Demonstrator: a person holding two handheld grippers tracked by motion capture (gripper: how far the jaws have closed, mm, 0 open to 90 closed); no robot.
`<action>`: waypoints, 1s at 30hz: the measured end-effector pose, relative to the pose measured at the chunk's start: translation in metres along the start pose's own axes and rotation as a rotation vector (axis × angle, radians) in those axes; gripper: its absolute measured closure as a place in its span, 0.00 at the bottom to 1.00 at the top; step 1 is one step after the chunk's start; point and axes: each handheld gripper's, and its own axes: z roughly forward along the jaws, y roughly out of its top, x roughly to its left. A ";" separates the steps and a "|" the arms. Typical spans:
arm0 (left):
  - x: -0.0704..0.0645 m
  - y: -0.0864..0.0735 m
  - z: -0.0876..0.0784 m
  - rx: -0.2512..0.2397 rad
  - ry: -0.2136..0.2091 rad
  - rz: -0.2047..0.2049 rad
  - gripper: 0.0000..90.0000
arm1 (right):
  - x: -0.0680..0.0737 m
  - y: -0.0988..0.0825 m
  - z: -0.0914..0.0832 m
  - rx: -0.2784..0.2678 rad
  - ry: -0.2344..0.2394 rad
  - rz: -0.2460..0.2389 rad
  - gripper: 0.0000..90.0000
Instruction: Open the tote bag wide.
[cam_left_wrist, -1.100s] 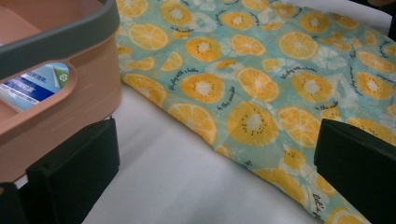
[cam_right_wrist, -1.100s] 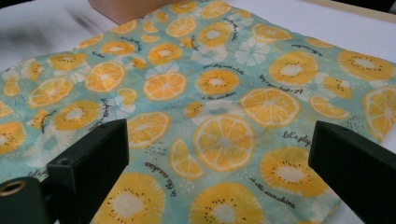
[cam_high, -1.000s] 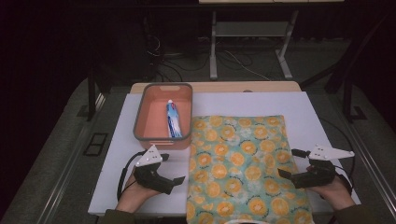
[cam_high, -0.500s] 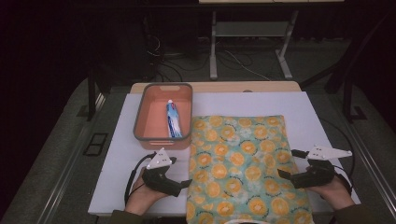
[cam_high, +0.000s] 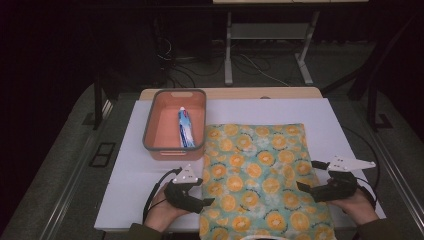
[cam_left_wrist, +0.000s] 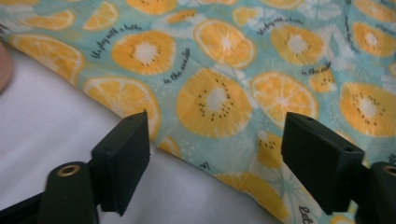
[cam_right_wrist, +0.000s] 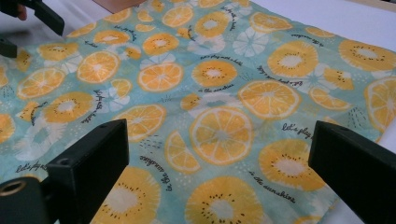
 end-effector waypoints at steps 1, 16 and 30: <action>0.000 0.000 0.001 0.008 -0.004 0.005 0.26 | 0.000 0.000 0.000 0.000 0.000 0.000 0.05; -0.007 0.003 0.006 0.056 0.018 0.117 0.90 | 0.000 0.000 0.002 0.005 0.006 -0.002 0.05; 0.007 0.021 0.017 0.045 0.105 0.128 1.00 | 0.001 0.000 0.002 0.005 0.006 0.000 0.05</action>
